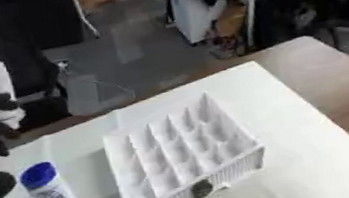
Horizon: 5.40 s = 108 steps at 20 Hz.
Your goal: Pick up objects on the table and place them in the box.
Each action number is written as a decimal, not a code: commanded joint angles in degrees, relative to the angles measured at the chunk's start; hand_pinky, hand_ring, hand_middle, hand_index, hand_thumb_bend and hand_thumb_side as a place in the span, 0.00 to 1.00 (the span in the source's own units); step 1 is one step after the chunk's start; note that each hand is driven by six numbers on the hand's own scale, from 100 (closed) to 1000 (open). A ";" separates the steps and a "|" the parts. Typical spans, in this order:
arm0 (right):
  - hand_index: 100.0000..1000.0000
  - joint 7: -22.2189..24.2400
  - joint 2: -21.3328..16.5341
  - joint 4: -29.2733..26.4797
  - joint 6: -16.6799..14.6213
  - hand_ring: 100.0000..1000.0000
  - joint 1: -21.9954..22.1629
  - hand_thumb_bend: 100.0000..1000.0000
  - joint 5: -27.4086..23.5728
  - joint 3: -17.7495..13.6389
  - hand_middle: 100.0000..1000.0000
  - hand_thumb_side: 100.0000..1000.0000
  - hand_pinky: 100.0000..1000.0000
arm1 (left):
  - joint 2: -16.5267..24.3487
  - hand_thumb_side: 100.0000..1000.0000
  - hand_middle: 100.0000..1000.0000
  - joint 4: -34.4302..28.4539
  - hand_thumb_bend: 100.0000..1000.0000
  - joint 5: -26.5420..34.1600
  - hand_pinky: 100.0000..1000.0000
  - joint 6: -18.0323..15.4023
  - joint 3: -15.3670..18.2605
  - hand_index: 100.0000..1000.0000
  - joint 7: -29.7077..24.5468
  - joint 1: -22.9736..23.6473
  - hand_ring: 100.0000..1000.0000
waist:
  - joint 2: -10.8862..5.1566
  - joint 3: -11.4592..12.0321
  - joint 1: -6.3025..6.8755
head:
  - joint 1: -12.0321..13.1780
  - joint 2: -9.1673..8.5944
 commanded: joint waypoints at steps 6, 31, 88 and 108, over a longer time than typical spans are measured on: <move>0.54 -5.31 -1.32 -0.89 -1.37 0.39 -0.57 0.00 1.87 0.02 0.38 1.00 0.32 | 3.46 0.77 0.74 4.88 0.84 -3.90 0.37 2.21 1.08 0.89 0.71 -2.15 0.50 | -0.27 0.01 -0.17 | 1.45 -0.36; 0.53 -4.38 -1.26 -0.89 -0.07 0.39 -0.44 0.00 1.97 0.35 0.37 1.00 0.32 | 6.93 0.63 0.72 12.76 1.00 2.76 0.38 6.19 -0.67 0.90 -18.98 -2.74 0.50 | -0.18 0.00 -0.15 | 1.54 0.13; 0.53 -2.78 -1.08 -0.89 0.35 0.39 -0.73 0.00 1.03 0.65 0.37 1.00 0.32 | 7.99 0.53 0.90 25.71 1.00 -4.47 0.52 6.30 -3.10 0.98 -30.33 -10.81 0.71 | -0.04 -0.46 -0.07 | 2.04 0.23; 0.54 -1.83 -0.83 -0.89 0.44 0.39 -1.25 0.00 0.14 0.72 0.36 1.00 0.32 | 6.85 0.50 0.90 35.40 1.00 -9.75 0.55 3.13 -4.64 0.98 -33.14 -15.59 0.72 | 0.26 -0.92 -0.09 | 2.69 -0.03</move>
